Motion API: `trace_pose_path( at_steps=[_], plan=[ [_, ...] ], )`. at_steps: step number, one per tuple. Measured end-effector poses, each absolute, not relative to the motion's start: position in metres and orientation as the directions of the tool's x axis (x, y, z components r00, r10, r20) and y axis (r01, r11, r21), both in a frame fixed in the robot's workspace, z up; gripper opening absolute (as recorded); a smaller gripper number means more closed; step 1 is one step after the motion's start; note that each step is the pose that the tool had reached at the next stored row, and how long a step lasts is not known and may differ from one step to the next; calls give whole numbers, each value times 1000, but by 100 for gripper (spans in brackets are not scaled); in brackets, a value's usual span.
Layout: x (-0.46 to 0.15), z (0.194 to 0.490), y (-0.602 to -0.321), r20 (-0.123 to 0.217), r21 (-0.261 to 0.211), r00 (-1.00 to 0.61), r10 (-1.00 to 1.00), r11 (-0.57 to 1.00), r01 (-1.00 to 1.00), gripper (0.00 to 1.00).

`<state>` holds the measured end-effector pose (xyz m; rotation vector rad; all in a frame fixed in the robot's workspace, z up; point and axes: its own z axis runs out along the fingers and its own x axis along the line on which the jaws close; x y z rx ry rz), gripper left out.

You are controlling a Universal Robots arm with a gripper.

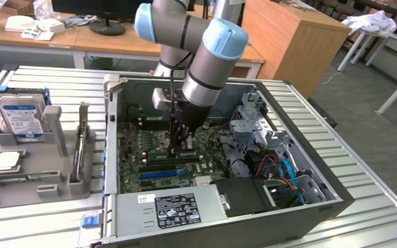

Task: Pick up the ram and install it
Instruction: 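Insert the ram into the slot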

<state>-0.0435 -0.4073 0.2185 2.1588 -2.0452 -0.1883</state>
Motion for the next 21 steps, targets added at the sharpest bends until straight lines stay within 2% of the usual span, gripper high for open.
trace_pose_path(
  at_steps=[21],
  plan=[
    [-44, 220, -406, 20, 203, 56, -998, -51, -978, 13]
  ],
)
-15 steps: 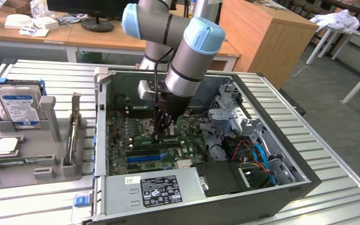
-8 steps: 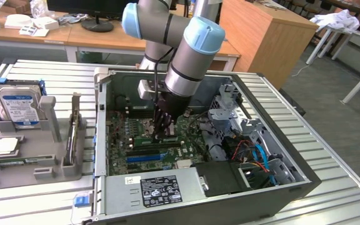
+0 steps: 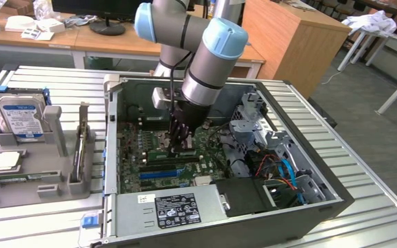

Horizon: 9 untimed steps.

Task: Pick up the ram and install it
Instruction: 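Insert the ram into the slot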

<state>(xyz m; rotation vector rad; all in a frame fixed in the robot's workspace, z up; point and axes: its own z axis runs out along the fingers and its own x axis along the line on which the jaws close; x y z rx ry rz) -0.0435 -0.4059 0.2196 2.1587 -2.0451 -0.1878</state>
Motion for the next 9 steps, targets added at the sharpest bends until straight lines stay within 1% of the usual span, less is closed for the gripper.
trace_pose_path(
  at_steps=[9],
  plan=[
    [-44, 220, -406, 20, 203, 56, -998, -51, -978, 13]
  ],
)
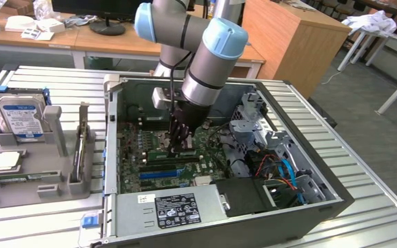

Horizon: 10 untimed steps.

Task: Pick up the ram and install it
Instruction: 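Insert the ram into the slot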

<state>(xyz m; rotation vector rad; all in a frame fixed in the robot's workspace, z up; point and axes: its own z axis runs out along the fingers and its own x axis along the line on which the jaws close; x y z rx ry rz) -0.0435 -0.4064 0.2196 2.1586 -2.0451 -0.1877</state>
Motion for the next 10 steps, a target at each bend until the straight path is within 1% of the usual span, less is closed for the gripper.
trace_pose_path(
  at_steps=[10],
  plan=[
    [-44, 220, -407, 20, 203, 56, -998, -51, -978, 13]
  ],
)
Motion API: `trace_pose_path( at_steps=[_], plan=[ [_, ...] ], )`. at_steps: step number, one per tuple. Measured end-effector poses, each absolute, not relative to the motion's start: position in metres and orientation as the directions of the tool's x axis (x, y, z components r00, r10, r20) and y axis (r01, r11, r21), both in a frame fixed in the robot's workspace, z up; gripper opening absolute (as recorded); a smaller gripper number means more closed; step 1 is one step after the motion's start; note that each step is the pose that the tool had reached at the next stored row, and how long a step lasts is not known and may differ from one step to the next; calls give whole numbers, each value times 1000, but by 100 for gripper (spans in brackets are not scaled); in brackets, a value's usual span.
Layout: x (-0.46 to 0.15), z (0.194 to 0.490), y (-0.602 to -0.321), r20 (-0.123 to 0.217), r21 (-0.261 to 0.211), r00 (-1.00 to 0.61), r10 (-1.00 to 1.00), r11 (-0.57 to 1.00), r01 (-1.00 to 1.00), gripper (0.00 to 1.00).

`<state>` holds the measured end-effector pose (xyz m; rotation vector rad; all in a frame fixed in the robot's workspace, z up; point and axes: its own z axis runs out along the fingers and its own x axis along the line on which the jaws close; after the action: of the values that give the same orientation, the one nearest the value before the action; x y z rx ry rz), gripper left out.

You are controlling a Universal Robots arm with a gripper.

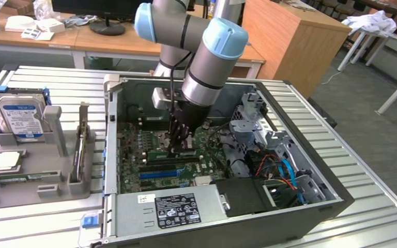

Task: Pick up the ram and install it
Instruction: 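Insert the ram into the slot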

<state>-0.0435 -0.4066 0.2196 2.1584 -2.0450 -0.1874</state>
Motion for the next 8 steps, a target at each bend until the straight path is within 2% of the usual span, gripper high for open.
trace_pose_path(
  at_steps=[8],
  plan=[
    [-44, 218, -407, 21, 203, 56, -998, -51, -978, 13]
  ],
)
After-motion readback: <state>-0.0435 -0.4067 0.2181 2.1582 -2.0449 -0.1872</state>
